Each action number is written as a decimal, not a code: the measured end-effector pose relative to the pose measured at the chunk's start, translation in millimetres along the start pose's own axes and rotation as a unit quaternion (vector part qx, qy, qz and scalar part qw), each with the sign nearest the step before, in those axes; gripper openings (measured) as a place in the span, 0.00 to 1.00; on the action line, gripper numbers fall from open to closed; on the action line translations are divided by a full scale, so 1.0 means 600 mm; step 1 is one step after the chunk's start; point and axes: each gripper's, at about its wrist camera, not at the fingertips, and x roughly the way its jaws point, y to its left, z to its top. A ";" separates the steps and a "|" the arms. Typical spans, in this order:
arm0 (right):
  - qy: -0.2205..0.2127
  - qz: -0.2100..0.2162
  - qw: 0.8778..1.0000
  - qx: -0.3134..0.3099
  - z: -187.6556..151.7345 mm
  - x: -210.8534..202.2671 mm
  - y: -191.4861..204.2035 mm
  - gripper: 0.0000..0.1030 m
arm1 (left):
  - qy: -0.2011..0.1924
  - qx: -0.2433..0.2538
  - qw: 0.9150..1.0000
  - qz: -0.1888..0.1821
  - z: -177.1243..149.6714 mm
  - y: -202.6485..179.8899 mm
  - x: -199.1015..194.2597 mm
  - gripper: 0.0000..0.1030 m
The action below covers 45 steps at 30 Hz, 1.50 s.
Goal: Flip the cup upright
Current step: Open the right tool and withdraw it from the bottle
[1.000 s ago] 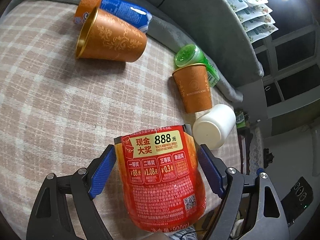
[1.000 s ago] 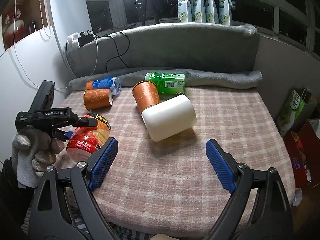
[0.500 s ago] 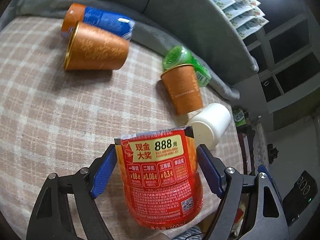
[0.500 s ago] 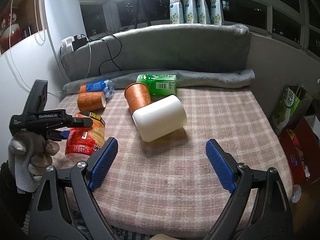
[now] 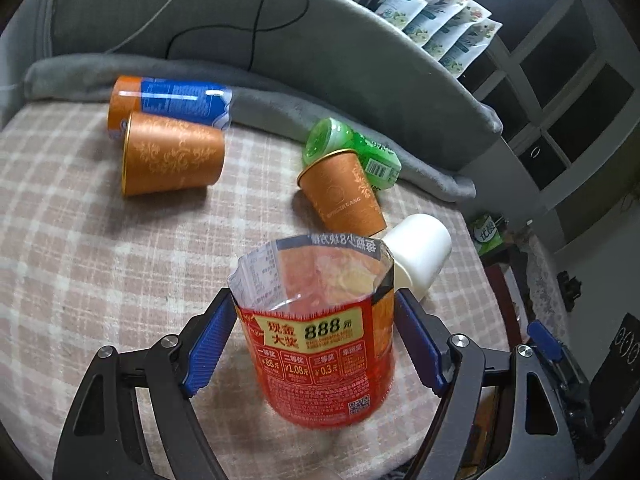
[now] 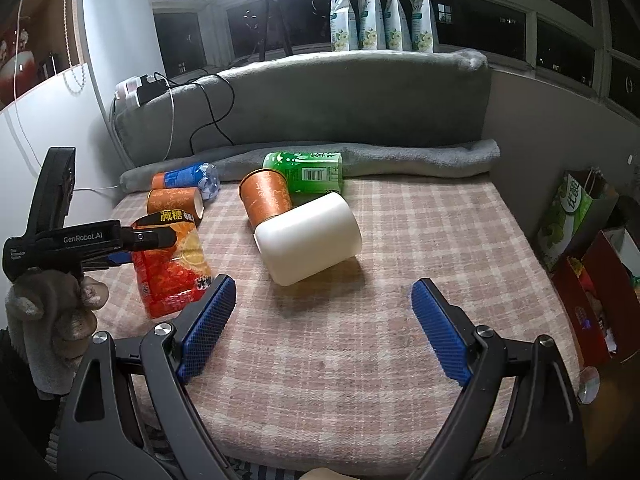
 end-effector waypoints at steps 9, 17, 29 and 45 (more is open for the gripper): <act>-0.002 -0.004 1.000 0.004 0.001 -0.002 -0.001 0.89 | -0.043 0.075 0.995 0.057 -0.008 -0.044 0.000 0.76; -0.010 -0.014 1.000 0.000 -0.001 -0.008 -0.001 0.89 | -0.060 0.125 0.986 0.091 -0.023 -0.069 0.005 0.76; -0.014 -0.016 1.000 0.006 -0.001 -0.013 -0.006 0.89 | -0.061 0.164 0.978 0.113 -0.052 -0.093 0.012 0.76; -0.016 -0.016 1.000 0.006 -0.003 -0.016 -0.008 0.89 | -0.043 0.159 0.983 0.080 -0.065 -0.097 0.006 0.77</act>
